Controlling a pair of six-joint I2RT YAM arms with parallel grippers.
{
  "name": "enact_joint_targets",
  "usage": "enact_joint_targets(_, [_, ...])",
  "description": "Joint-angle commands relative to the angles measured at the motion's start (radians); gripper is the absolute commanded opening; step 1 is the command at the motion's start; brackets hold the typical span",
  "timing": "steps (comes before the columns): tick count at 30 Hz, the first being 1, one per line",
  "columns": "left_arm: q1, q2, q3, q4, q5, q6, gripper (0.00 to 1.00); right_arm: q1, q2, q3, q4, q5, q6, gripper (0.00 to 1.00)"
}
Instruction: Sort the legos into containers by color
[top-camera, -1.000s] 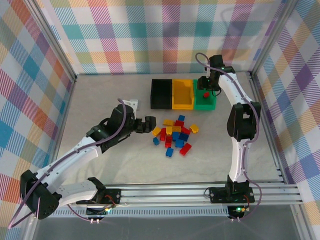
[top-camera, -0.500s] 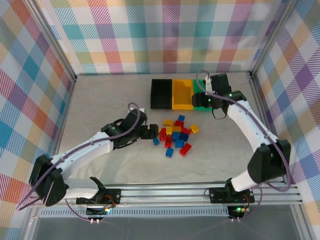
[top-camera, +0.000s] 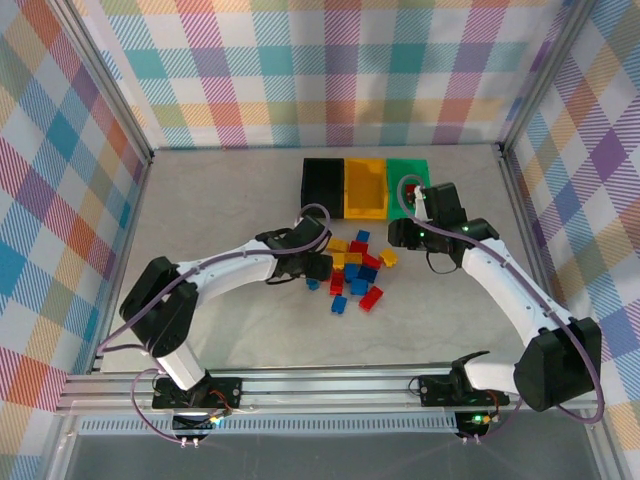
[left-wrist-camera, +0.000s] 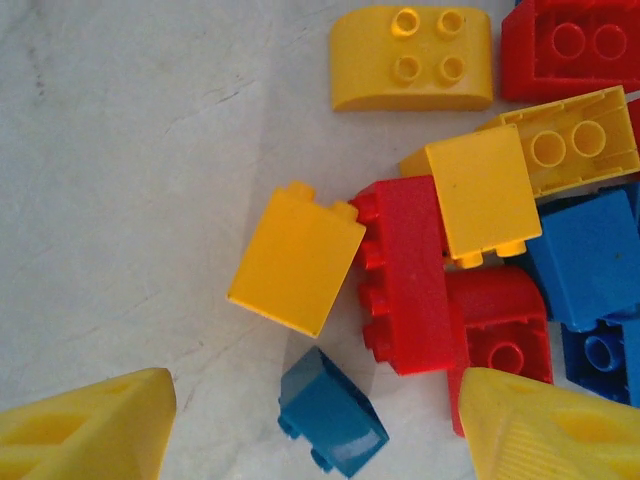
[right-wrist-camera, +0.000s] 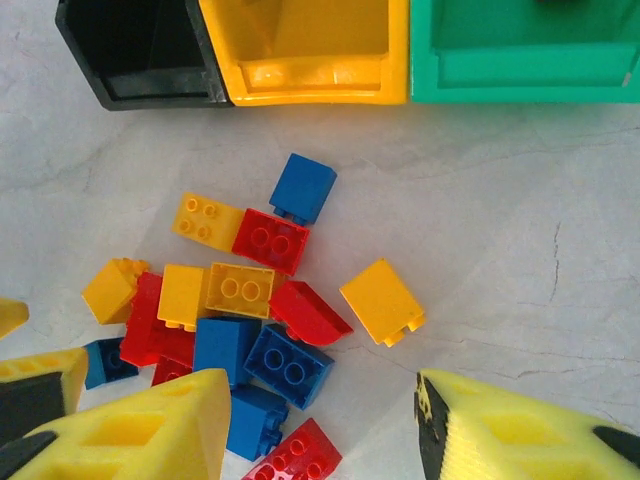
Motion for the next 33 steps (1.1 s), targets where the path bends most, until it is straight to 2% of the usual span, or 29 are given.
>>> enact_joint_targets(1, [0.024,0.028,0.025,-0.032,-0.009,0.081,0.74,0.004,-0.037,-0.02,0.0,-0.003,0.014,0.52])
enact_joint_targets(12, [0.108,0.109,0.073,0.002,0.087,0.174,0.69,0.004,-0.063,-0.012,-0.032,0.025,0.007,0.53])
enact_joint_targets(26, [0.127,0.134,0.094,0.015,0.197,0.213,0.66,0.003,-0.091,-0.004,-0.064,0.046,0.0,0.53])
enact_joint_targets(31, [0.127,0.15,0.097,0.004,0.19,0.217,0.65,0.004,-0.097,0.001,-0.071,0.046,-0.001,0.53])
enact_joint_targets(33, [0.127,0.155,0.096,0.007,0.186,0.215,0.62,0.003,-0.102,0.0,-0.073,0.047,0.0,0.53])
